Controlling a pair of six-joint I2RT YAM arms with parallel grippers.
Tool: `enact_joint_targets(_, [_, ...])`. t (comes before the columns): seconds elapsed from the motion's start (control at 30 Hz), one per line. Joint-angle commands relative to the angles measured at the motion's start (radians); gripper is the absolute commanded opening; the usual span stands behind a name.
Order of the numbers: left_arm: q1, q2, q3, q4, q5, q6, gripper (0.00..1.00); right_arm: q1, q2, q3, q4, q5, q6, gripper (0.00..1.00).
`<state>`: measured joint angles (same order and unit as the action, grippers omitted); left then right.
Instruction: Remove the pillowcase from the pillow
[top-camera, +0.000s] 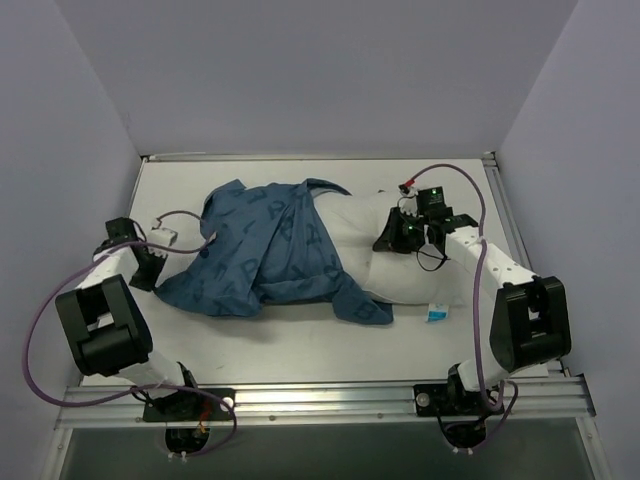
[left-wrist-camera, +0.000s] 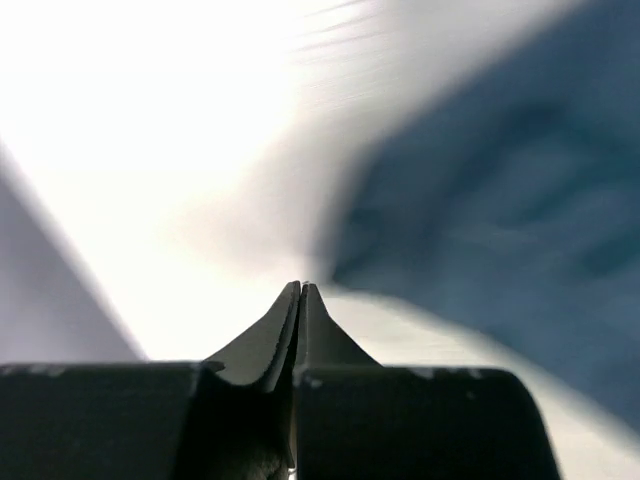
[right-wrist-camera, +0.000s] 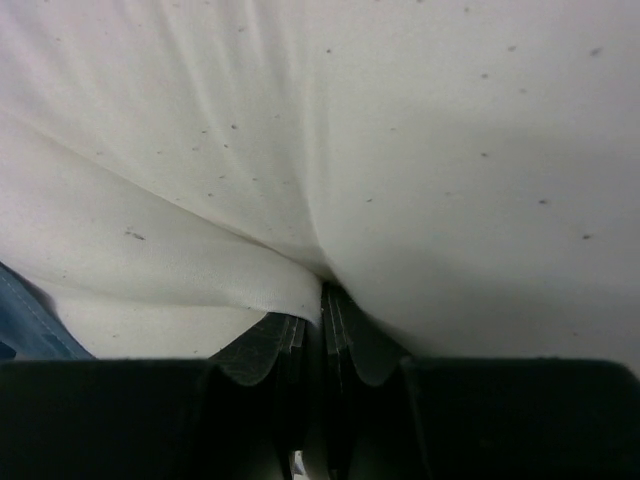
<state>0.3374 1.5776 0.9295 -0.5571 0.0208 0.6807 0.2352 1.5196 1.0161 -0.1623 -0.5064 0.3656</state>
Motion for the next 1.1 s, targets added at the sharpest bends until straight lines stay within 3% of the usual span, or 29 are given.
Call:
enact_joint_targets(0.0, [0.123,-0.091,0.129,0.053,-0.012,-0.026,0.02,-0.117,0.033,-0.06,-0.111,0.2,-0.031,0.0])
enact_joint_targets(0.13, [0.25,-0.151,0.32,-0.081,0.048,0.028,0.02,-0.151,-0.009,-0.05,-0.141,0.301,-0.034,0.0])
enact_joint_targets(0.23, [0.281,-0.18,0.471,-0.19,0.125,0.055,0.02,-0.151,-0.013,-0.028,-0.174,0.37,-0.054,0.0])
enact_joint_targets(0.33, [0.241,-0.182,0.522,-0.363,0.26,0.092,0.02,-0.134,-0.024,-0.025,-0.158,0.318,-0.053,0.0])
enact_joint_targets(0.4, [0.114,-0.197,0.45,-0.411,0.277,0.089,0.06,-0.12,-0.027,-0.022,-0.157,0.301,-0.05,0.0])
enact_joint_targets(0.47, [0.005,-0.234,0.373,-0.362,0.252,0.065,0.2,-0.119,-0.027,-0.022,-0.155,0.283,-0.053,0.0])
enact_joint_targets(0.5, [-0.096,-0.244,0.3,-0.347,0.248,0.048,0.43,-0.119,-0.029,-0.022,-0.154,0.273,-0.054,0.0])
enact_joint_targets(0.57, [-0.176,-0.26,0.244,-0.288,0.258,0.028,0.65,-0.119,-0.032,-0.021,-0.155,0.269,-0.059,0.0])
enact_joint_targets(0.63, [-0.256,-0.258,0.206,-0.273,0.307,0.003,0.95,-0.119,-0.032,-0.021,-0.152,0.258,-0.059,0.0])
enact_joint_targets(0.77, [-0.327,-0.272,0.155,-0.225,0.372,-0.009,0.94,-0.119,-0.027,-0.025,-0.143,0.246,-0.054,0.0])
enact_joint_targets(0.9, [-0.487,-0.321,0.12,-0.208,0.314,-0.02,0.94,-0.119,-0.021,-0.025,-0.141,0.238,-0.05,0.0])
enact_joint_targets(1.03, [-0.702,-0.361,0.167,-0.24,0.263,-0.082,0.94,-0.119,-0.025,-0.022,-0.143,0.235,-0.042,0.0])
enact_joint_targets(1.07, [-0.809,-0.347,0.196,-0.268,0.251,-0.116,0.94,-0.119,-0.027,-0.024,-0.141,0.235,-0.037,0.0])
